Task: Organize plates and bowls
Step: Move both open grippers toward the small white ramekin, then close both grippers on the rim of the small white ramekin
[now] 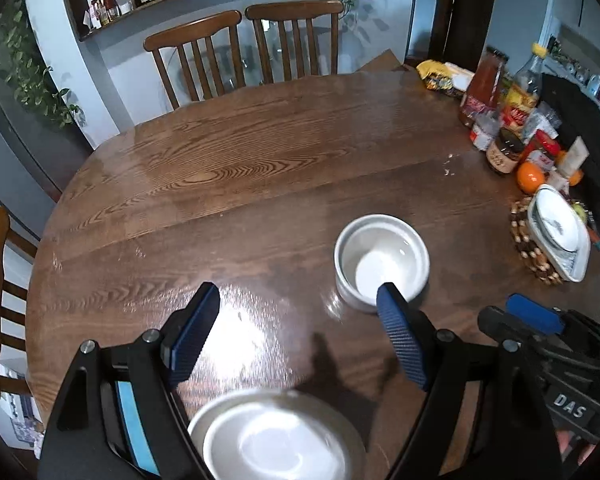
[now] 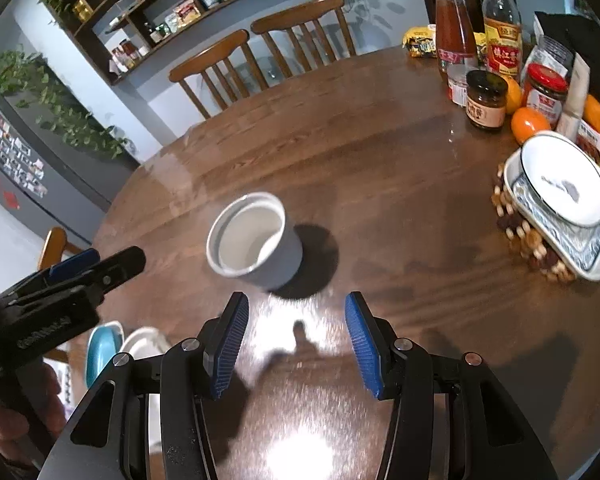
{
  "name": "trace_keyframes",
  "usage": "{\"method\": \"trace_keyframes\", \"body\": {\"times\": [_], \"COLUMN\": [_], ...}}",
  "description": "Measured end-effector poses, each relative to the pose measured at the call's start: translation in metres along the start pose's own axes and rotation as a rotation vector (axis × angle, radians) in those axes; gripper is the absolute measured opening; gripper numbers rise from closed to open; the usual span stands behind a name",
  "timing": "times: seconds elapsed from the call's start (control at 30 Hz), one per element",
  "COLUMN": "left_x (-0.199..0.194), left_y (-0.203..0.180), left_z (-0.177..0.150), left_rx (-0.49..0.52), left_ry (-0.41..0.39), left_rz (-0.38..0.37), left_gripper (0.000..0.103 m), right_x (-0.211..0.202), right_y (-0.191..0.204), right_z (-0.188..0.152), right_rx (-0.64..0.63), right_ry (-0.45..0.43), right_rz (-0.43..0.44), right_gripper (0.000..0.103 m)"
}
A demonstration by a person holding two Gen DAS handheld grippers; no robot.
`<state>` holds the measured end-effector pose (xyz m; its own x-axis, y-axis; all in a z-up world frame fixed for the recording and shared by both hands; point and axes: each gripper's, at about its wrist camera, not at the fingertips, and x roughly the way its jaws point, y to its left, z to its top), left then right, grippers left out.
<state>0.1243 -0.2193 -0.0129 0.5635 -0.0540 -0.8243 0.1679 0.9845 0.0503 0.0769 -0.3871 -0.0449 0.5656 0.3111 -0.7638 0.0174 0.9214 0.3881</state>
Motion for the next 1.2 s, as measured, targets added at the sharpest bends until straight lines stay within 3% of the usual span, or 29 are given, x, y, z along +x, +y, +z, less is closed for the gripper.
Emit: {"method": "trace_keyframes", "body": {"times": [0.23,0.5,0.73,0.9,1.07,1.2], "left_x": [0.039,0.067,0.084,0.091,0.094,0.096], "left_y": [-0.001,-0.002,-0.009,-0.011,-0.017,-0.024], "left_z": [0.008,0.013,0.009,0.008,0.008,0.006], "left_rx": [-0.005,-0.004,0.02,0.022,0.021,0.05], "left_ry": [0.064,0.117,0.161,0.174,0.181,0.185], "left_rz": [-0.024,-0.035,-0.075,-0.101,-0.144,-0.157], "left_gripper": [0.08,0.076,0.062,0.054,0.037,0.029], "right_x": [0.035,0.071,0.087,0.093,0.099,0.099], "right_y": [-0.003,-0.01,-0.009,0.0,0.002,0.0], "right_z": [0.025,0.041,0.044,0.045,0.046,0.046], "right_rx": [0.018,0.065,0.067,0.038,0.014,0.008], "right_ry": [0.028,0.079,0.102,0.107,0.121,0.12], "right_rz": [-0.014,0.031,0.046,0.055,0.044,0.059], "right_gripper": [0.051,0.051,0.051,0.039,0.02,0.017]}}
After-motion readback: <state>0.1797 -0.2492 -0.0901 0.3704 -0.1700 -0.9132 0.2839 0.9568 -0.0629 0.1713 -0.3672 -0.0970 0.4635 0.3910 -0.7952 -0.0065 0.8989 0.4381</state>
